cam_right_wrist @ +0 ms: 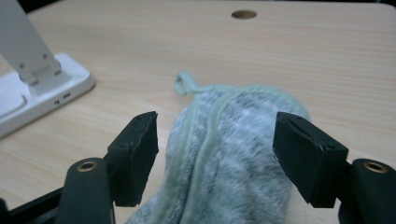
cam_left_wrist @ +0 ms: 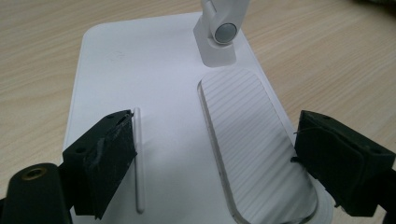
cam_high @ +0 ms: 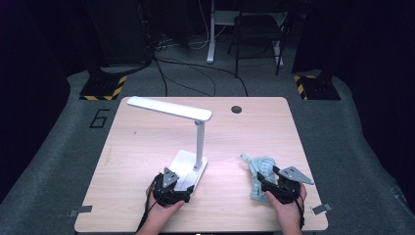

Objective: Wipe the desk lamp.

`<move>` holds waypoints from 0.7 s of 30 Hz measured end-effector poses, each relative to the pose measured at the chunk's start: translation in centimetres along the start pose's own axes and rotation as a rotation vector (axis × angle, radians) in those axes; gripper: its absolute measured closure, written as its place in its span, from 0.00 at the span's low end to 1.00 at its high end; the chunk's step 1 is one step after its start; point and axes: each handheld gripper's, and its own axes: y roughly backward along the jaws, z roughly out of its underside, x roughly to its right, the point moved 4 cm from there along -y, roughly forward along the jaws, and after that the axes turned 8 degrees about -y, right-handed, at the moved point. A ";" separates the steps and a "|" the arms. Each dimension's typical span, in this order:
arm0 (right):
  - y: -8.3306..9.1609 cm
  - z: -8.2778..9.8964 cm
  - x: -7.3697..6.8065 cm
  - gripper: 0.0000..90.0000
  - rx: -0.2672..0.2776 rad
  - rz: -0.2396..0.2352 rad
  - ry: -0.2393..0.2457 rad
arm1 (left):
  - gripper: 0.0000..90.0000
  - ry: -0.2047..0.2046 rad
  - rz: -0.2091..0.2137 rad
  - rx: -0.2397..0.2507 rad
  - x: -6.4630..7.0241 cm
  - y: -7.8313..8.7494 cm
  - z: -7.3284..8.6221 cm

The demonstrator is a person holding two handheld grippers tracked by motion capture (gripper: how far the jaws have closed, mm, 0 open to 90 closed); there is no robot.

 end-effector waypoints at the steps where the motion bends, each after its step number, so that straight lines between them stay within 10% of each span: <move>1: -0.7 0.5 -0.4 0.34 -0.031 0.020 0.023 | 0.14 0.007 0.003 -0.001 0.1 -0.1 -0.1; 13: -3.0 2.4 -0.5 0.47 -0.192 0.092 0.155 | 0.14 0.000 0.006 -0.004 0.4 -0.5 -0.5; 21: -2.4 1.7 -0.3 0.73 -0.194 0.040 0.061 | 0.14 -0.007 0.060 -0.011 0.1 0.0 -0.3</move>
